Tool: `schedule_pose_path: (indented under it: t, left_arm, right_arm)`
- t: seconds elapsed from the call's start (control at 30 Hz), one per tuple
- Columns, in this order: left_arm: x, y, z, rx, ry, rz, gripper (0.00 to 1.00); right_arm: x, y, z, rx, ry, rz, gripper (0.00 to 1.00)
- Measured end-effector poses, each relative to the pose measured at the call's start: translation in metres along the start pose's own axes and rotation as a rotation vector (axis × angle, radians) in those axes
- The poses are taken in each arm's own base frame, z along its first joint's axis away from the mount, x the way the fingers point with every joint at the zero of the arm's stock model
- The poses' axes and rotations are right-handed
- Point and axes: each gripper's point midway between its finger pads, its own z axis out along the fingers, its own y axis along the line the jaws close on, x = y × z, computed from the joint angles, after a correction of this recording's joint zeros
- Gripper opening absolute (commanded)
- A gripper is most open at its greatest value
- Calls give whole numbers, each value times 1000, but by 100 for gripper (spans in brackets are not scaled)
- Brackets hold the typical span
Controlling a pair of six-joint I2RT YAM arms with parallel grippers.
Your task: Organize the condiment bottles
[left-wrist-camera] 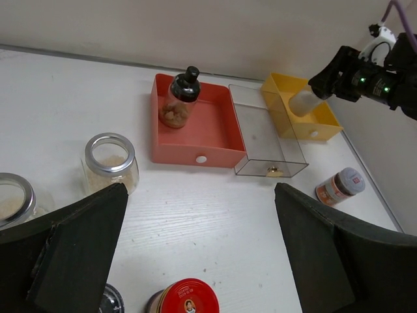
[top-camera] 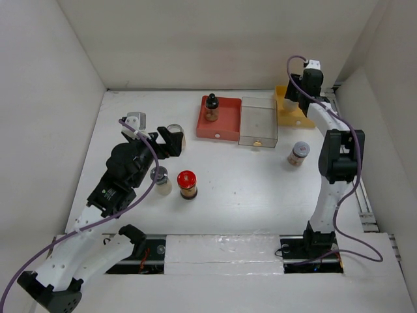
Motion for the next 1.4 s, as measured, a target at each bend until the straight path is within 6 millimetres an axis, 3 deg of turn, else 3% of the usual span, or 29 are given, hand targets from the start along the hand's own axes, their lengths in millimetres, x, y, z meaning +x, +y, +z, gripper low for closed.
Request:
schedule_pose_path:
  t: [0.1, 0.17, 0.27, 0.57, 0.7, 0.83, 0.97, 1.13, 1.27, 1.4]
  left_arm:
    - [1, 0, 1, -1, 3, 1, 92]
    - [1, 0, 1, -2, 5, 2, 92]
    - [1, 0, 1, -2, 5, 1, 92]
    - [5, -2, 3, 9, 18, 3, 92]
    - [3, -3, 1, 15, 14, 2, 92]
    - [3, -4, 0, 22, 13, 1, 92]
    - [3, -4, 0, 24, 14, 1, 92]
    - [3, -4, 0, 24, 14, 1, 92]
    - [3, -5, 0, 26, 16, 1, 92]
    - [3, -5, 0, 26, 16, 1, 92]
  right_arm:
    - [25, -4, 12, 0, 66, -20, 45]
    - [39, -5, 12, 1, 106, -27, 40]
    - [61, -7, 3, 10, 144, -29, 40]
    - [86, -15, -70, 77, 196, -51, 41]
    - [97, -3, -92, 67, 201, -50, 41]
    - [105, 18, -102, 29, 210, -58, 41]
    - [109, 35, -105, 0, 214, -66, 41]
    - [106, 35, -105, 8, 207, -70, 42]
    - [86, 25, -95, 30, 178, -63, 42]
    - [62, 23, -66, 45, 124, -60, 45]
